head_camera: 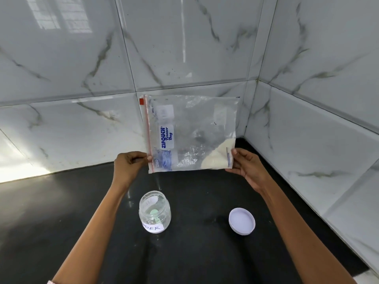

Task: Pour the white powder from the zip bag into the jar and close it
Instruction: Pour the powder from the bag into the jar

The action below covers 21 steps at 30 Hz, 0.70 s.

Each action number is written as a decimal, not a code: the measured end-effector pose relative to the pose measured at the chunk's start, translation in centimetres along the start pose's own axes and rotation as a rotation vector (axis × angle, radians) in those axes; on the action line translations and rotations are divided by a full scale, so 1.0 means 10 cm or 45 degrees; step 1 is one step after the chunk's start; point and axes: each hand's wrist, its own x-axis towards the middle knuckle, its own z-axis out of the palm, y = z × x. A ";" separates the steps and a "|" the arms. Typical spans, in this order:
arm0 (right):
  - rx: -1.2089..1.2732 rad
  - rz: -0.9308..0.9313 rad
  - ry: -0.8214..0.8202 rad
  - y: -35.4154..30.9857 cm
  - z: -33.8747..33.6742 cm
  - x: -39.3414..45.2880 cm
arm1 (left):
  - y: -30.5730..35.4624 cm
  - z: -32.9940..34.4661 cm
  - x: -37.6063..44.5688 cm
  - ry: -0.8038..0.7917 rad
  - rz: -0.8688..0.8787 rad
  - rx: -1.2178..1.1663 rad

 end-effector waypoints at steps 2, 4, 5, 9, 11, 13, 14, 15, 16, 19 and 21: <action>-0.047 -0.034 0.021 -0.04 0.01 0.00 | -0.05 0.01 -0.01 0.000 -0.023 -0.046; -0.073 -0.075 0.058 -0.08 0.04 -0.01 | -0.10 0.02 -0.02 0.003 -0.044 -0.085; -0.083 -0.096 0.084 -0.09 0.05 -0.01 | -0.12 0.03 -0.03 0.003 -0.048 -0.109; -0.101 -0.129 0.165 -0.12 0.09 0.01 | -0.18 0.06 -0.08 0.018 -0.059 -0.211; -0.111 -0.092 0.175 -0.13 0.13 0.03 | -0.19 0.07 -0.10 0.020 -0.073 -0.220; -0.133 -0.050 0.137 -0.13 0.17 0.03 | -0.20 0.07 -0.12 0.033 -0.079 -0.219; -0.164 -0.056 0.111 -0.12 0.19 0.02 | -0.20 0.08 -0.12 0.041 -0.084 -0.221; -0.193 -0.078 0.095 -0.11 0.21 0.01 | -0.21 0.08 -0.13 0.047 -0.092 -0.225; -0.209 -0.107 0.097 -0.11 0.21 0.01 | -0.21 0.08 -0.13 0.052 -0.101 -0.224; -0.203 -0.142 0.151 -0.12 0.23 -0.01 | -0.24 0.06 -0.14 0.075 -0.116 -0.191; -0.201 -0.116 0.168 -0.15 0.26 -0.01 | -0.24 0.06 -0.13 0.090 -0.117 -0.168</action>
